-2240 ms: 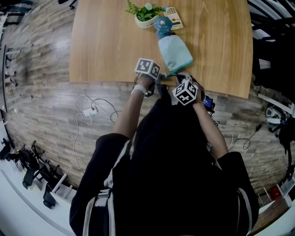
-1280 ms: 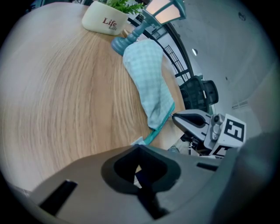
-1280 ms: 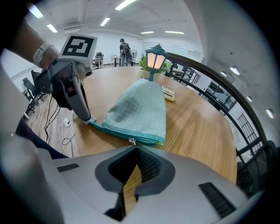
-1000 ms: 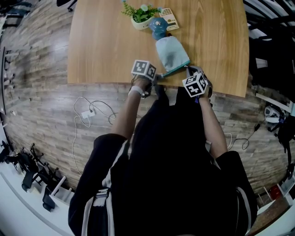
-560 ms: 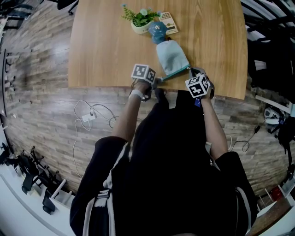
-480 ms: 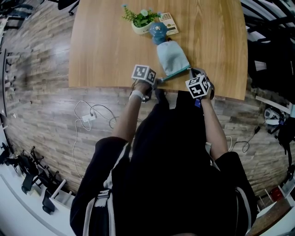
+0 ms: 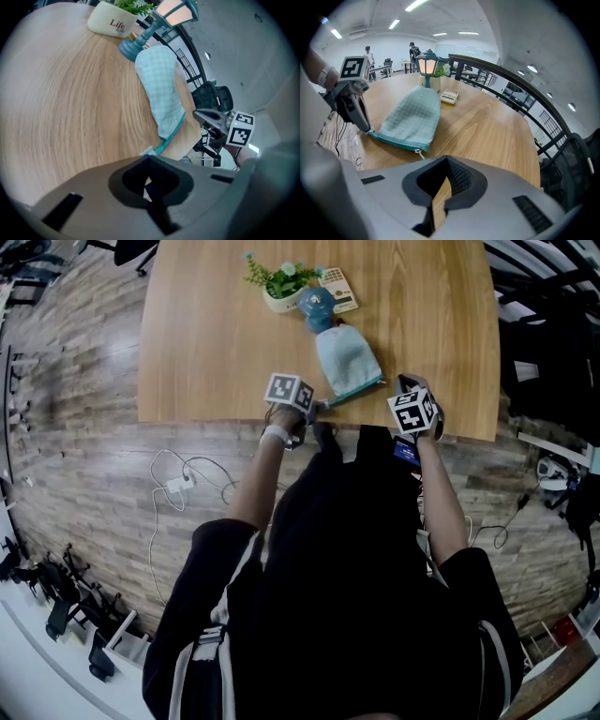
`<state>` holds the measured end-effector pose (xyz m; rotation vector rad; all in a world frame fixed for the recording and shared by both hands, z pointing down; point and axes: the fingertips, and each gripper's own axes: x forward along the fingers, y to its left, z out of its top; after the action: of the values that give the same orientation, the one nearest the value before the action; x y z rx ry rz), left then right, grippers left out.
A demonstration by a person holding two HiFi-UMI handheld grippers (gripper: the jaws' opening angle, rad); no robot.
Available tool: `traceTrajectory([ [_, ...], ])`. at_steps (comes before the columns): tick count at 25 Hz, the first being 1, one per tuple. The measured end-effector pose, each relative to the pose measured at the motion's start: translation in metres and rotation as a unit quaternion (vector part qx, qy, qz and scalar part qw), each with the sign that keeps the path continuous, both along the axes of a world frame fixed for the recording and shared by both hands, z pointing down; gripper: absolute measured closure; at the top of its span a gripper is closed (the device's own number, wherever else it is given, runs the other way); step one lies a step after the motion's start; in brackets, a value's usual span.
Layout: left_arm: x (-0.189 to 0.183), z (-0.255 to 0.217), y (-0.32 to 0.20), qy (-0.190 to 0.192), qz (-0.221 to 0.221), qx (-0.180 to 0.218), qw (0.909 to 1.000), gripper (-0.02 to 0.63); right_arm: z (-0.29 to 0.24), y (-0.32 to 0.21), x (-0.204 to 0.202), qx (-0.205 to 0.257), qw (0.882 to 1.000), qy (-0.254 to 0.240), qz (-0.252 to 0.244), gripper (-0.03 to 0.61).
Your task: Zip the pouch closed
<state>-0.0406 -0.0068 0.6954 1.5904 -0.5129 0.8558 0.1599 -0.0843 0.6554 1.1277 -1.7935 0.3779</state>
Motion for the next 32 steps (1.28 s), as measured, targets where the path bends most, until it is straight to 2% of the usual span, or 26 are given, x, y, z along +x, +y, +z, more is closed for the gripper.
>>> traceTrajectory([
  [6,0.001,-0.001,0.0,-0.002,0.001,0.003,1.0,0.617,-0.001,0.002,-0.007,0.003,1.0,-0.006,-0.005,0.566],
  [9,0.0,-0.001,0.0,0.012,0.004,0.02,0.9997,0.615,0.0,0.005,-0.012,0.001,1.0,-0.008,-0.012,0.566],
  [11,-0.003,-0.007,0.0,0.023,-0.01,0.037,0.999,0.615,-0.003,0.007,-0.015,0.003,1.0,-0.012,-0.018,0.566],
  [16,-0.008,-0.039,-0.02,0.042,-0.063,0.105,0.9916,0.615,-0.014,0.01,-0.012,0.012,0.999,-0.028,-0.01,0.566],
  [19,-0.016,-0.055,-0.034,0.029,-0.072,0.16,0.984,0.615,-0.02,0.008,-0.011,0.018,0.999,-0.036,-0.004,0.566],
  [24,-0.028,-0.071,-0.051,0.0,-0.082,0.227,0.9704,0.615,-0.028,0.004,-0.004,0.028,0.999,-0.045,0.008,0.566],
  [26,-0.033,-0.088,-0.063,-0.005,-0.093,0.274,0.9571,0.615,-0.038,0.002,-0.004,0.041,0.997,-0.065,0.018,0.566],
  [28,-0.038,-0.115,-0.08,-0.009,-0.1,0.343,0.934,0.615,-0.057,-0.002,-0.005,0.066,0.993,-0.099,0.028,0.566],
  [30,-0.044,-0.152,-0.097,-0.019,-0.105,0.423,0.8998,0.615,-0.088,-0.008,-0.005,0.105,0.985,-0.136,0.032,0.566],
  [32,-0.052,-0.195,-0.112,-0.03,-0.113,0.501,0.8573,0.615,-0.13,-0.015,-0.006,0.154,0.973,-0.167,0.033,0.566],
])
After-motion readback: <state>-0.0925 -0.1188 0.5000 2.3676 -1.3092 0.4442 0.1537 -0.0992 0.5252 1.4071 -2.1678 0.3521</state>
